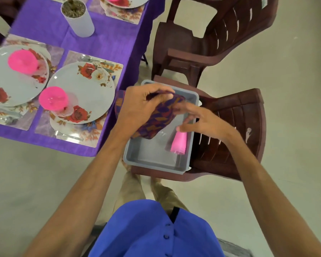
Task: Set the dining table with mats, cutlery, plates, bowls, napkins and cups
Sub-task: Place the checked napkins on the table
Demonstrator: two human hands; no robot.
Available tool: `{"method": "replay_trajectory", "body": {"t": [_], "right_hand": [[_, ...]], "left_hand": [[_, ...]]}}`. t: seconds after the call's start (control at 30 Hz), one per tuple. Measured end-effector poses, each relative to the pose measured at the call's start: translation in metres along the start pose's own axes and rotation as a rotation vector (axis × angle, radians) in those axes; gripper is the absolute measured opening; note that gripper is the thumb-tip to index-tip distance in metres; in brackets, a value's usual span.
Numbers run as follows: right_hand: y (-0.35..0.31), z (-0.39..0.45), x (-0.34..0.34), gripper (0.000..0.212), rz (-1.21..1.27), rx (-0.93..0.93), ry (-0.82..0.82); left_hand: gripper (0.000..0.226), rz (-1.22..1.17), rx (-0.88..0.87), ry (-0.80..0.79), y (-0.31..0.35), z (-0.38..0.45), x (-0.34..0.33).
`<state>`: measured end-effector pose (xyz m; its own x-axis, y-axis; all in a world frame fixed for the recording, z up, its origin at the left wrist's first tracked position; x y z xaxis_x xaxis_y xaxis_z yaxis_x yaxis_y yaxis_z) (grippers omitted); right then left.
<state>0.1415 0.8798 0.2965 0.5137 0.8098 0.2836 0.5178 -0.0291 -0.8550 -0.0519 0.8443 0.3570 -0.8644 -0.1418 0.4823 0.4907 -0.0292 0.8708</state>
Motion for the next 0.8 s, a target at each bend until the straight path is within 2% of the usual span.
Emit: {"method": "replay_trajectory", "body": {"t": [0.07, 0.13, 0.2, 0.27, 0.33, 0.4, 0.43, 0.6, 0.7, 0.8], "right_hand": [[0.011, 0.004, -0.011, 0.065, -0.09, -0.008, 0.033], [0.019, 0.006, -0.01, 0.078, -0.129, 0.021, 0.19], [0.018, 0.006, 0.002, 0.096, -0.152, 0.1, 0.365], [0.012, 0.011, 0.01, 0.101, -0.209, 0.214, 0.385], [0.013, 0.025, 0.006, 0.081, -0.227, 0.275, 0.232], [0.018, 0.034, 0.0, 0.046, -0.189, 0.181, 0.104], [0.022, 0.036, -0.001, 0.035, -0.186, 0.136, 0.083], [0.064, 0.027, 0.025, 0.014, -0.529, -0.002, 0.124], [0.11, 0.008, 0.058, 0.016, -0.56, -0.207, 0.209], [0.14, -0.007, 0.078, 0.02, -0.568, -0.241, 0.269]], "left_hand": [[0.018, 0.014, -0.01, 0.006, 0.008, 0.008, 0.008], [0.015, 0.015, -0.026, -0.023, 0.014, 0.015, 0.015], [0.014, 0.052, -0.046, -0.121, 0.018, 0.021, 0.017], [0.015, 0.069, -0.043, -0.252, 0.02, 0.022, 0.012], [0.016, 0.051, -0.05, -0.32, 0.025, 0.025, 0.011], [0.017, 0.036, -0.082, -0.308, 0.031, 0.033, 0.017], [0.018, 0.032, -0.097, -0.278, 0.034, 0.038, 0.023], [0.014, 0.115, -0.083, -0.091, 0.014, 0.046, 0.061], [0.012, 0.184, -0.085, -0.069, -0.003, 0.034, 0.072], [0.013, 0.204, -0.077, -0.055, -0.019, 0.017, 0.072]]}}
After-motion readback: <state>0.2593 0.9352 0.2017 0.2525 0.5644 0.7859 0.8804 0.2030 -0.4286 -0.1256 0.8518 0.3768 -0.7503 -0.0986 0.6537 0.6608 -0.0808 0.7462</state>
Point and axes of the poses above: each hand's wrist, its own z-axis towards the middle knuckle, its own x-axis out of the back of the hand, y = z × x, the point moved 7 cm from there along z, towards the middle knuckle, and after that the axes turned 4 degrees about z, right-handed, at the moved point
